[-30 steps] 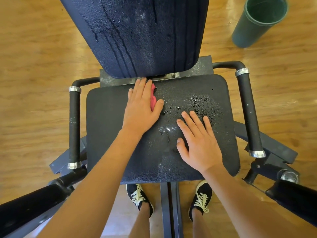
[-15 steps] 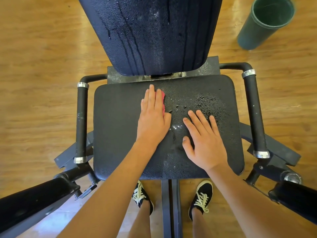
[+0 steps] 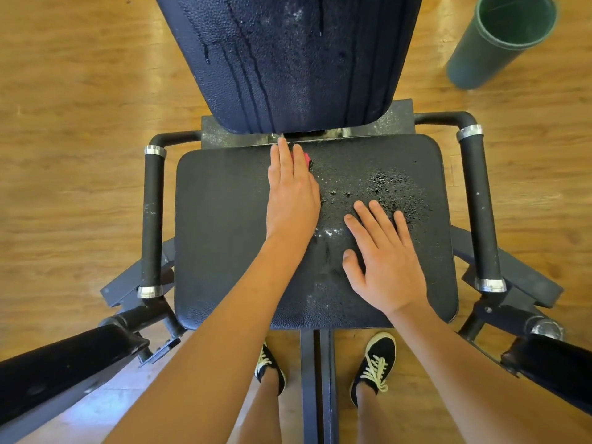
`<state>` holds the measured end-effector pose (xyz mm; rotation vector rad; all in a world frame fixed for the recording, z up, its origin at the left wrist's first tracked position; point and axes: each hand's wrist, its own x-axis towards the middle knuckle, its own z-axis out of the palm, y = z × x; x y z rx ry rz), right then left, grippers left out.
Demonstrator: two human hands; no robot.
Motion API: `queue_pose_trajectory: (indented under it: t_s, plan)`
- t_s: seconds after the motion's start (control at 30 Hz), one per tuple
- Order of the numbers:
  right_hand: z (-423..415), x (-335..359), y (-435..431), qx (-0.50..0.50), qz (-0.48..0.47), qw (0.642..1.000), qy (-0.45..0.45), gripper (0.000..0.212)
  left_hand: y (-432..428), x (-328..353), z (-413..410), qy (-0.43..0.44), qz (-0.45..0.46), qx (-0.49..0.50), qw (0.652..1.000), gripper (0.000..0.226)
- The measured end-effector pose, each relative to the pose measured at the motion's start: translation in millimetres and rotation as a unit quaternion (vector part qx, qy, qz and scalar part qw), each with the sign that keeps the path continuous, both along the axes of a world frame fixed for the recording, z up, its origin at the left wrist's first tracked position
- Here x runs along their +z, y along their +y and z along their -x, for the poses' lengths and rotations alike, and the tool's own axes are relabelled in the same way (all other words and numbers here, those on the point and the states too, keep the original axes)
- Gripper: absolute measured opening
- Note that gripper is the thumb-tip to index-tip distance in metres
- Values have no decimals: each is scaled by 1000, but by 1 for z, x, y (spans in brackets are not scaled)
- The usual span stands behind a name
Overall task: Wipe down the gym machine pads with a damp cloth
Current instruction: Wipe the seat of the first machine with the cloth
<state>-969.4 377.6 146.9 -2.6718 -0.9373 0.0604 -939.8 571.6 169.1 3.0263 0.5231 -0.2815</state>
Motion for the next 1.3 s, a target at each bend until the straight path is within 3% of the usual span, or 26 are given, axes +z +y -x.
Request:
queue_pose_trajectory:
  t_s: [0.23, 0.4, 0.57, 0.9, 1.3]
  plan:
    - [1, 1, -1, 0, 9, 1000, 6, 55, -6, 2, 26, 64, -33, -69, 995, 59]
    - [1, 1, 1, 2, 21, 1000, 10, 57, -23, -6, 69, 11, 32, -2, 999, 63]
    - [1, 2, 2, 0, 19, 1000, 12, 57, -24, -7, 65, -15, 32, 23, 999, 59]
    - [1, 0, 1, 2, 6, 1000, 0, 54, -1, 0, 14, 12, -4, 5, 1000, 56]
    - [0, 2, 1, -1, 13, 1000, 10, 56, -25, -2, 86, -32, 63, -11, 997, 63]
